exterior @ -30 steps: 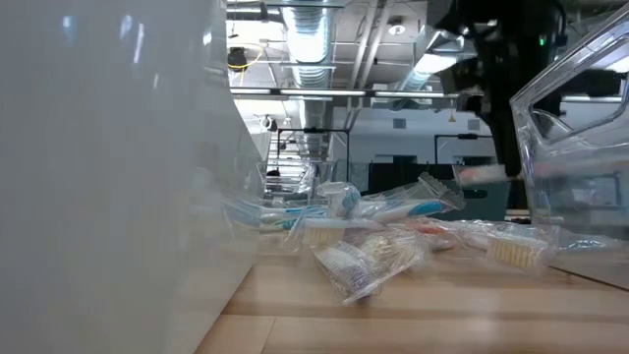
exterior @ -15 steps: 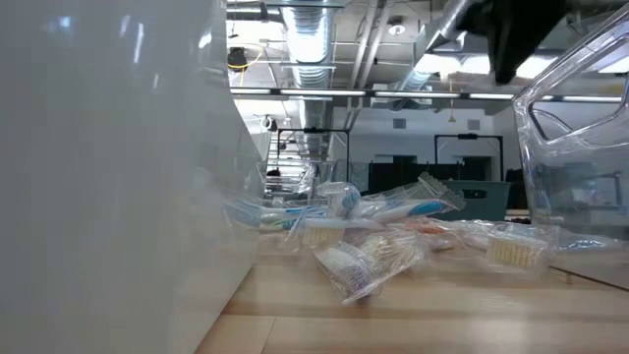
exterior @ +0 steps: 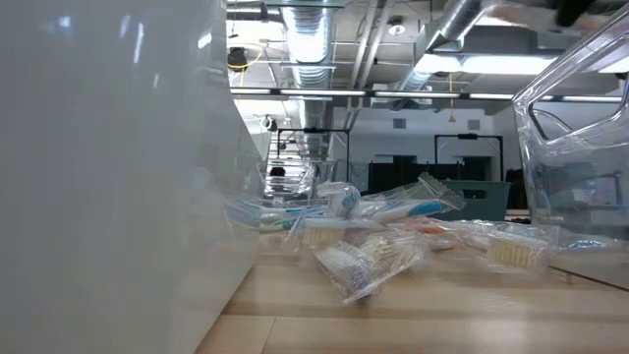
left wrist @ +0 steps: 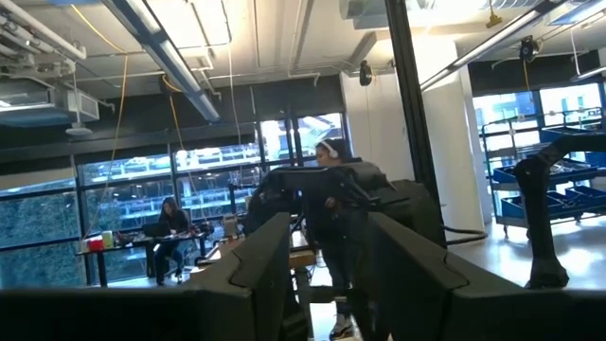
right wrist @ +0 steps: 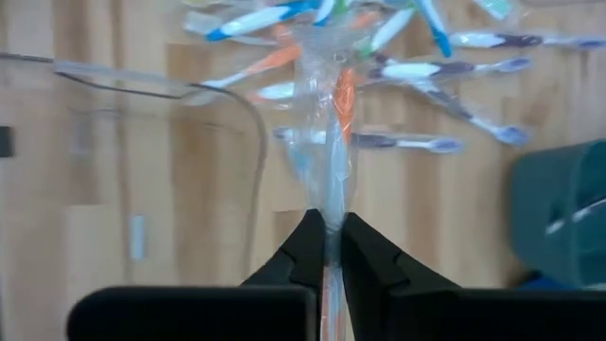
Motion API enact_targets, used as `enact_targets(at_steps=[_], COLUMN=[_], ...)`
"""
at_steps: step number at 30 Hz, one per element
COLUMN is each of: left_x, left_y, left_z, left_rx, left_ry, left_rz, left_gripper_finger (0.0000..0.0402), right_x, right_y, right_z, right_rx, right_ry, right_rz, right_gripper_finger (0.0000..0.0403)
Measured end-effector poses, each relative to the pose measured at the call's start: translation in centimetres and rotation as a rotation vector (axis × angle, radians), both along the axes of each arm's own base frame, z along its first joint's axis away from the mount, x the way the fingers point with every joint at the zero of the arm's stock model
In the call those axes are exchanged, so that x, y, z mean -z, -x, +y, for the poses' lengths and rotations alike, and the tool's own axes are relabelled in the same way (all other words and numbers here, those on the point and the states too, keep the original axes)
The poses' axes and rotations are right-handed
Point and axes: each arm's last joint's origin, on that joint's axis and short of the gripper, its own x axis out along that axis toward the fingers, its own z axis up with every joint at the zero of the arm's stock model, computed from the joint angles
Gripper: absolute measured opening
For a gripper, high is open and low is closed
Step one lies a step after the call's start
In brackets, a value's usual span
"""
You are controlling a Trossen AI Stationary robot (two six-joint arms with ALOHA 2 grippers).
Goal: Pick & Place Toothbrushes
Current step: Put the orange toothbrush into the bottom transparent bin
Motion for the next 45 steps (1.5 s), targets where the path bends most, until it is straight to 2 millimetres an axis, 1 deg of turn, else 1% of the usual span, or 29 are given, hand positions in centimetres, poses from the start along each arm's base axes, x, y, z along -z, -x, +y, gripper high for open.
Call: enact_targets(at_steps=[3, 8, 12, 15, 20, 24, 28, 35, 40, 45], left_x=[0.0, 0.0, 0.0, 0.0, 0.0, 0.0, 0.0, 0.0, 0.0, 0.0], left_y=[0.0, 0.0, 0.0, 0.0, 0.0, 0.0, 0.0, 0.0, 0.0, 0.0], left_z=[0.0, 0.0, 0.0, 0.0, 0.0, 0.0, 0.0, 0.0, 0.0, 0.0], left_rx=[0.000, 0.008, 0.010, 0.018, 0.018, 0.018, 0.018, 0.018, 0.018, 0.018], left_ry=[0.000, 0.019, 0.024, 0.040, 0.040, 0.040, 0.040, 0.040, 0.040, 0.040], left_rz=[0.000, 0.003, 0.003, 0.006, 0.008, 0.009, 0.009, 0.009, 0.009, 0.009], left_gripper_finger=[0.0135, 0.0135, 0.0135, 0.0135, 0.0135, 0.0135, 0.0135, 0.0135, 0.0135, 0.0135], right_x=[-0.1, -0.3, -0.6, -0.3, 1.4, 3.9, 5.7, 7.3, 8.3, 9.6], right_y=[0.7, 1.1, 1.2, 1.2, 0.9, 0.2, -0.1, -0.4, -0.5, 0.0], right_z=[1.3, 3.3, 4.2, 4.5, 5.5, 6.4, 7.1, 8.0, 7.9, 7.5], right_rx=[0.014, -0.015, -0.004, 0.015, 0.004, -0.002, -0.009, -0.032, -0.029, -0.003], right_ry=[-0.041, -0.119, -0.153, -0.158, -0.123, -0.081, -0.040, -0.001, -0.009, 0.010], right_rz=[-0.032, -0.112, -0.181, -0.175, -0.089, 0.032, 0.105, 0.142, 0.128, 0.160], right_gripper_finger=[0.0019, 0.0015, 0.0017, 0.0018, 0.0016, 0.0020, 0.0019, 0.0021, 0.0018, 0.0022])
